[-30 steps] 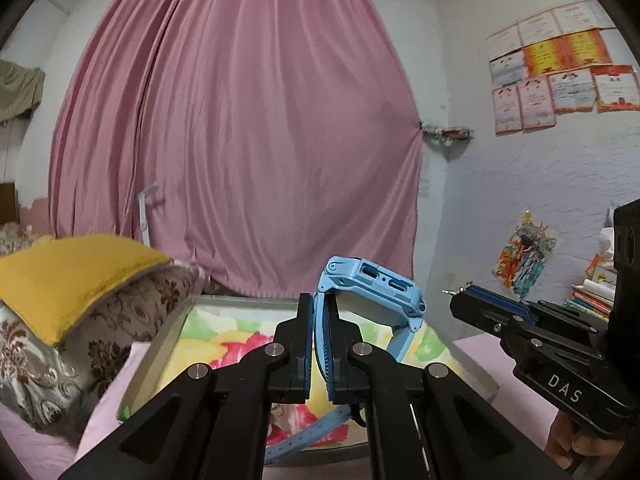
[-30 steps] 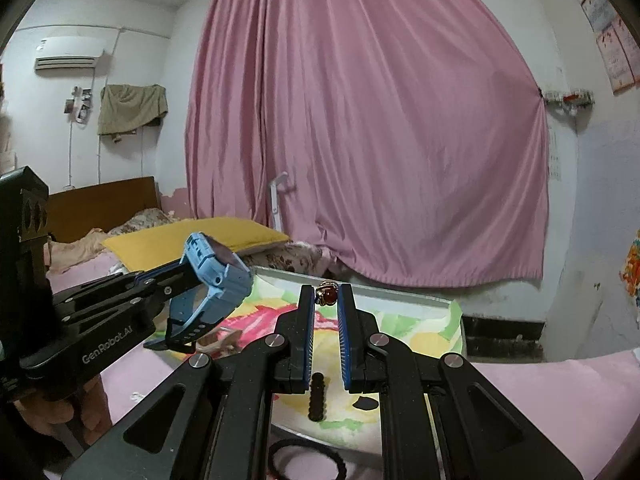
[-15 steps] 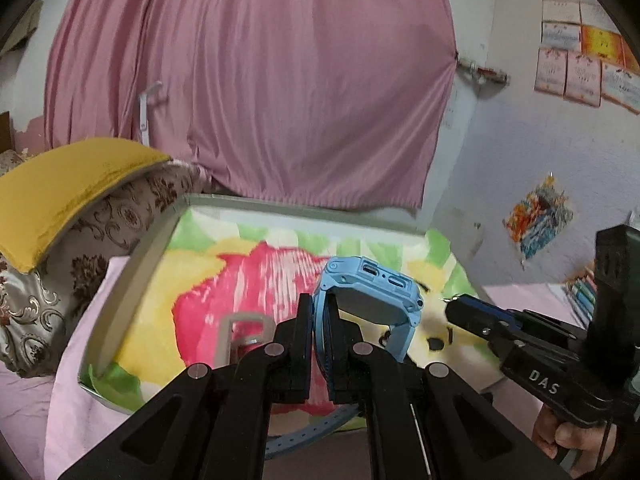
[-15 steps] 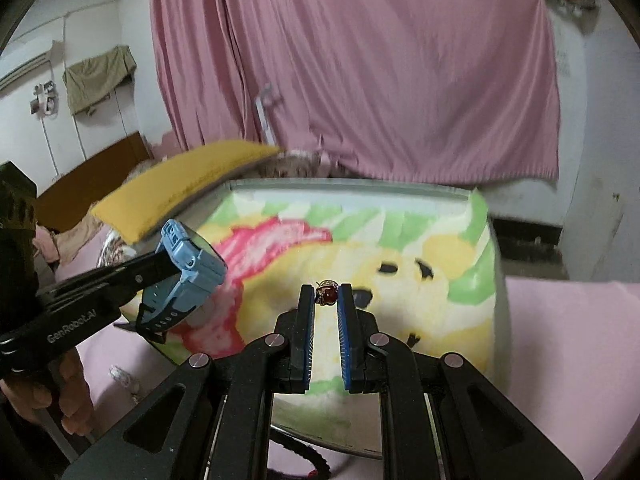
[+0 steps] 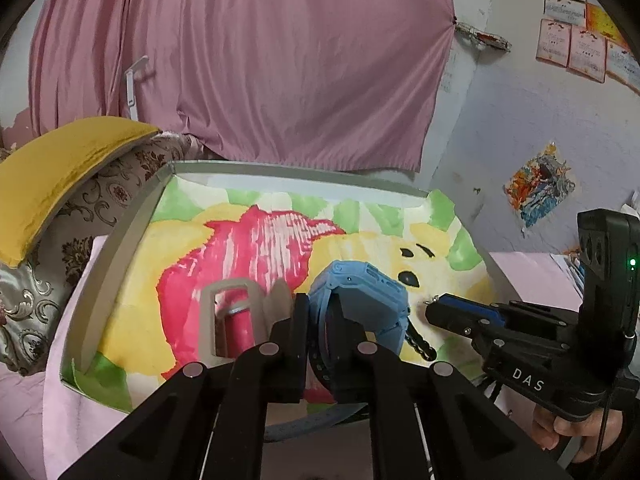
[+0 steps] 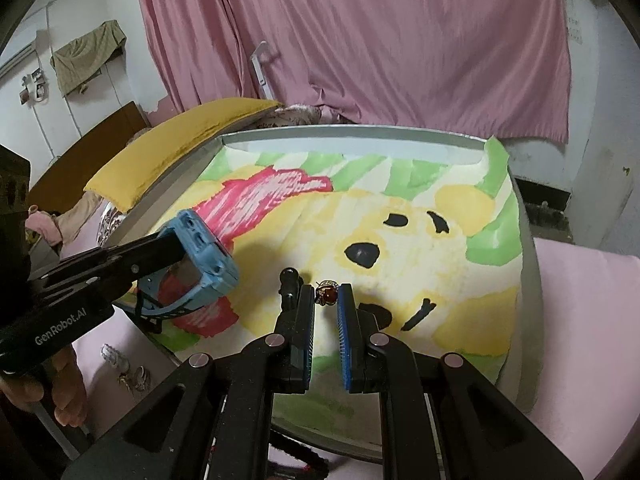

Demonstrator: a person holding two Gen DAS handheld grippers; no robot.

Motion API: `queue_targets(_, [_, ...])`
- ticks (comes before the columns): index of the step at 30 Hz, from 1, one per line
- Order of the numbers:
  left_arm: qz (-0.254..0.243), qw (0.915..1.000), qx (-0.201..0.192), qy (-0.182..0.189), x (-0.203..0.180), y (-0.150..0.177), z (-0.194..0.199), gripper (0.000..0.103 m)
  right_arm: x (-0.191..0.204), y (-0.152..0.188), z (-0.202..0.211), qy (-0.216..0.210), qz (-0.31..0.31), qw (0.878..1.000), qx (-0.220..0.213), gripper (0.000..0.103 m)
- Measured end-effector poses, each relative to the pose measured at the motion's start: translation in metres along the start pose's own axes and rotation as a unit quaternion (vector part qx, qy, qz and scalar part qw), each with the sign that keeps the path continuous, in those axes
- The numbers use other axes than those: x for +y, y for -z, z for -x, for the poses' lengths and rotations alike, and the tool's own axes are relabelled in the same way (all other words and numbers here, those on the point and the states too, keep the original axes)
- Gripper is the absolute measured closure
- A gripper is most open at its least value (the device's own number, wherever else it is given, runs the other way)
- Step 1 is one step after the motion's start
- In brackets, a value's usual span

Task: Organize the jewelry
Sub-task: 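Place the blue smartwatch in the tray with the left tool while the right tool drops the red charm there, then grasp the white perforated strap with the left tool while the right tool grasps the hair tie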

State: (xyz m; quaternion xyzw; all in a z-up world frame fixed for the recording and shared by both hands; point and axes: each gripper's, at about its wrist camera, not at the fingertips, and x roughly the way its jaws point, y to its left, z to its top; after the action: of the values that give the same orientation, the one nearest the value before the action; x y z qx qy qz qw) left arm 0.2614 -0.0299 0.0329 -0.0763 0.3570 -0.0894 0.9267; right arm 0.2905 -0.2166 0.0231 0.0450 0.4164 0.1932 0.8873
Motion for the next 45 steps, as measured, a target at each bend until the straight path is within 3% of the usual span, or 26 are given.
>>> queue_targets(8, [0.008, 0.9999, 0.008, 0.001, 0.004, 0.001, -0.003, 0.091, -0.002, 0.001, 0.001, -0.001, -0.011, 1.0, -0.004, 0.092])
queue_targets(11, [0.011, 0.9999, 0.005, -0.006, 0.005, 0.001, -0.001, 0.088, -0.001, 0.002, 0.01, 0.008, -0.004, 1.0, -0.021, 0.086])
queue_targets(13, [0.015, 0.9998, 0.0, -0.01, 0.007, 0.002, 0.001, 0.079, 0.0, 0.003, 0.018, 0.011, 0.001, 0.999, -0.034, 0.071])
queue_targets(17, [0.032, 0.9993, -0.017, -0.008, 0.013, 0.002, 0.012, 0.065, 0.005, 0.007, 0.044, 0.02, 0.009, 0.996, -0.083, 0.061])
queue_targets(18, [0.035, 0.9991, -0.023, -0.008, 0.014, 0.002, 0.016, 0.057, 0.006, 0.008, 0.05, 0.019, 0.008, 0.995, -0.095, 0.055])
queue_targets(19, [0.037, 0.9986, -0.036, -0.009, 0.014, 0.003, 0.022, 0.047, 0.005, 0.009, 0.055, 0.02, 0.007, 0.994, -0.104, 0.047])
queue_targets(21, [0.04, 0.9969, -0.065, -0.016, 0.014, 0.004, 0.034, 0.035, 0.007, 0.013, 0.07, 0.026, 0.006, 0.991, -0.132, 0.04])
queue_targets(25, [0.028, 0.9918, -0.12, -0.034, 0.011, 0.011, 0.061, 0.017, 0.01, 0.022, 0.094, 0.021, 0.007, 0.984, -0.175, 0.024])
queue_targets(30, [0.018, 0.9853, -0.165, -0.04, 0.009, 0.024, 0.088, 0.003, 0.02, 0.039, 0.122, 0.018, 0.025, 0.975, -0.222, 0.008])
queue_targets(40, [-0.011, 0.9779, -0.208, -0.016, 0.008, 0.056, 0.13, 0.001, 0.053, 0.075, 0.166, 0.033, 0.098, 0.95, -0.295, 0.002])
queue_targets(45, [-0.024, 0.9787, -0.203, -0.019, 0.008, 0.071, 0.142, 0.001, 0.062, 0.087, 0.173, 0.034, 0.116, 0.951, -0.284, 0.002])
